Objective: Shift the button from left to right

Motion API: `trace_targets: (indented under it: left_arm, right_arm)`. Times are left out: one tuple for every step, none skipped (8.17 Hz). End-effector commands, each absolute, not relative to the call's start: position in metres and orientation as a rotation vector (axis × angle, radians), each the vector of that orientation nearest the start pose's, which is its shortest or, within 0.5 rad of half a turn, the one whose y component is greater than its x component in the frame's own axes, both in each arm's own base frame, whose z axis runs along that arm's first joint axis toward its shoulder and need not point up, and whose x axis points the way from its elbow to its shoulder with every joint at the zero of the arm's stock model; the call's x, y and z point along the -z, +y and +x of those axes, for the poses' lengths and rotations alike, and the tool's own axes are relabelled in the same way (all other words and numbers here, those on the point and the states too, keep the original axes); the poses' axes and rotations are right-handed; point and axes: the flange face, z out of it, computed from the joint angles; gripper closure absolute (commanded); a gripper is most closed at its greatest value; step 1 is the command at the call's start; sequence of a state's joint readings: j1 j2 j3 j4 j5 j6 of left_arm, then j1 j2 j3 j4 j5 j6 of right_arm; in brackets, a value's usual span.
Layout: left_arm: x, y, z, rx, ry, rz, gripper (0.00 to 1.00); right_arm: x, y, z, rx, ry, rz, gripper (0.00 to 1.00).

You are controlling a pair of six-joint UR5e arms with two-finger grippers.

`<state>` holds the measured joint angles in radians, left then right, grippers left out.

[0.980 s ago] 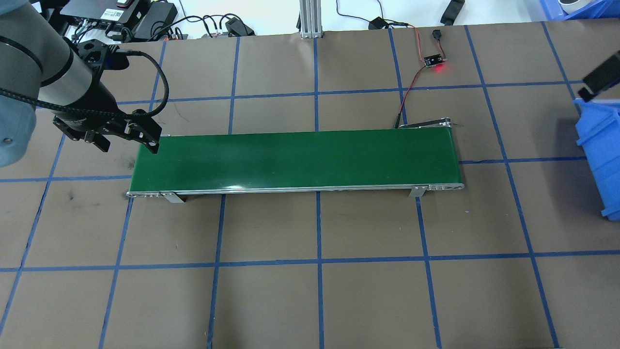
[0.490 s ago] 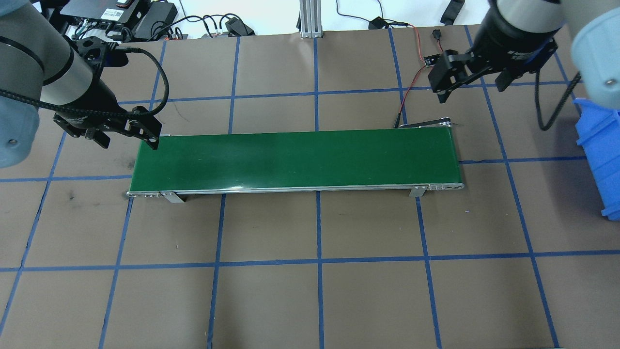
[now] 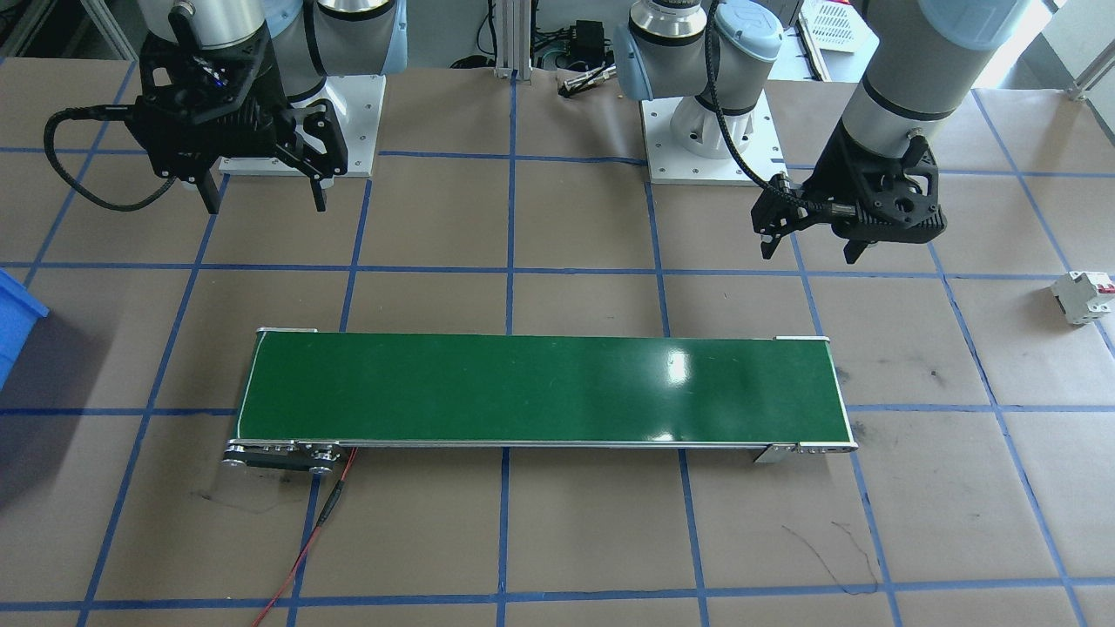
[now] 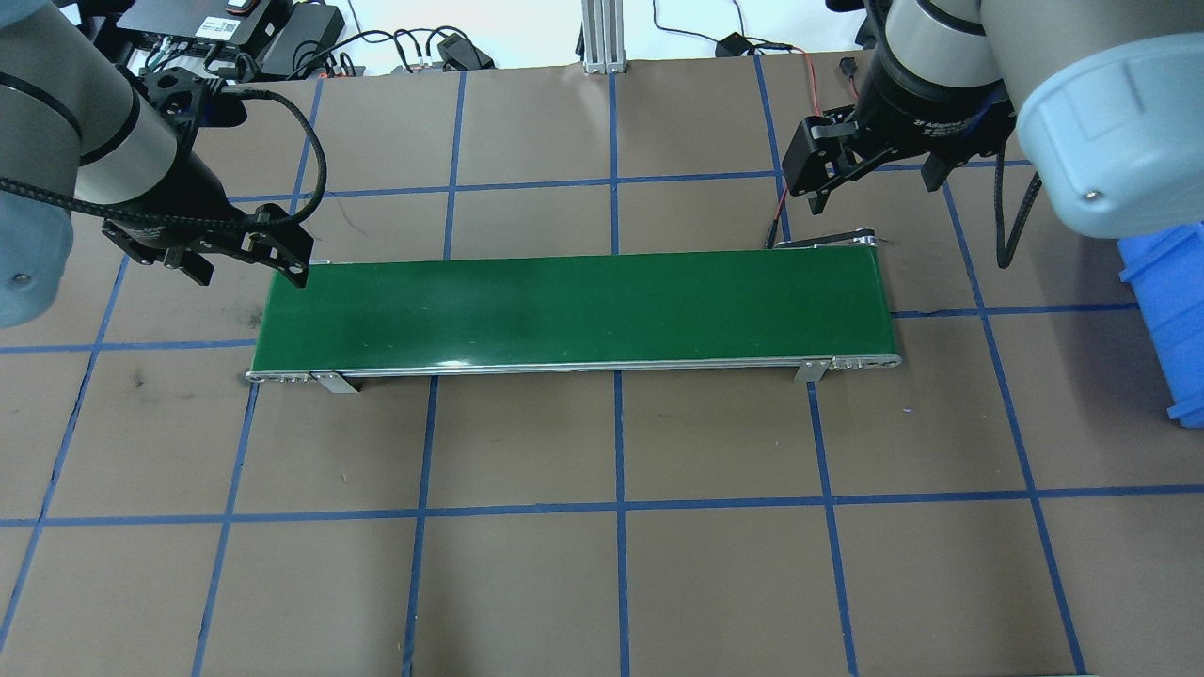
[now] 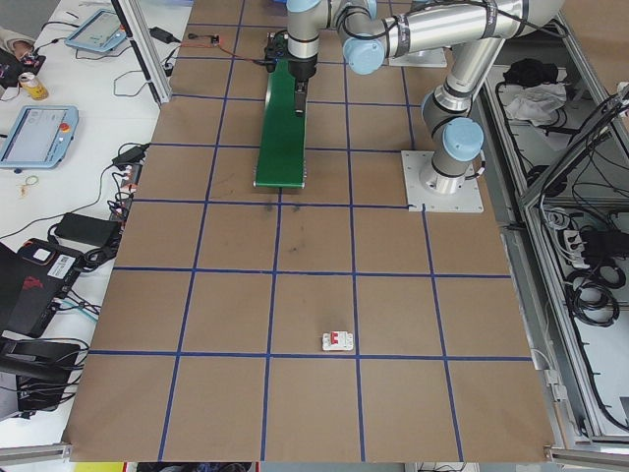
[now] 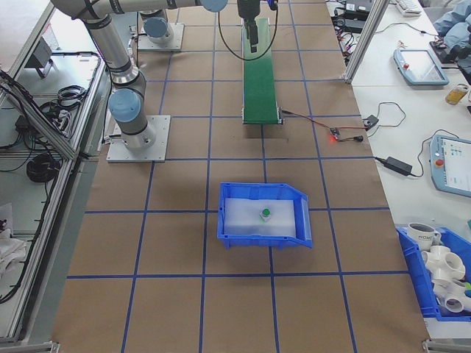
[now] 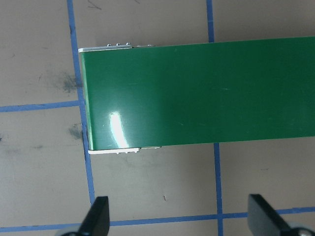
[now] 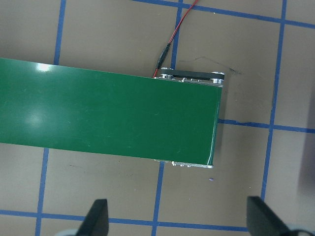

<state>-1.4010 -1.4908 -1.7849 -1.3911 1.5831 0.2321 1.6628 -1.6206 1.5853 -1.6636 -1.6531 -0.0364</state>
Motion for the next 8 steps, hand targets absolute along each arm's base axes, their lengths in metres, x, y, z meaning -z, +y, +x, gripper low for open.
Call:
trace_targets:
  left_arm:
    - [-0.4369,-0.4761,-0.0538,0.063,3.128,0.098,0.0]
    - [-0.4362,-0.4757,-0.0528,0.057,3.118,0.102,0.0]
    - [-0.4375,-0.4754,-0.0518,0.058,3.115,0.102,0.0]
    - [-0.4377,-0.4739,-0.0521,0.053,3.115,0.105,0.0]
    - [-0.4377,-0.474,-0.0514,0.053,3.115,0.109,0.0]
    - [-0.4391,-0.4738,-0.0514,0.058,3.114,0.109,0.0]
    - [-0.4392,-0.4733,-0.0516,0.061,3.115,0.109,0.0]
    - [-0.4382,-0.4744,-0.0514,0.061,3.115,0.109,0.0]
  right_arm:
    - [-0.5143,-0.4691,0.1699,0.207,3.212,-0.196,0.0]
    - [-0.5143,-0.4691,0.1698,0.207,3.214,-0.196,0.0]
    - [-0.5128,-0.4695,0.1703,0.202,3.21,-0.194,0.0]
    - [-0.5121,-0.4701,0.1702,0.2,3.211,-0.194,0.0]
    - [-0.5127,-0.4697,0.1685,0.2,3.221,-0.191,0.0]
    - [-0.5127,-0.4695,0.1693,0.2,3.219,-0.194,0.0]
    - [-0.5135,-0.4699,0.1696,0.204,3.21,-0.191,0.0]
    - [-0.5128,-0.4698,0.1694,0.202,3.211,-0.191,0.0]
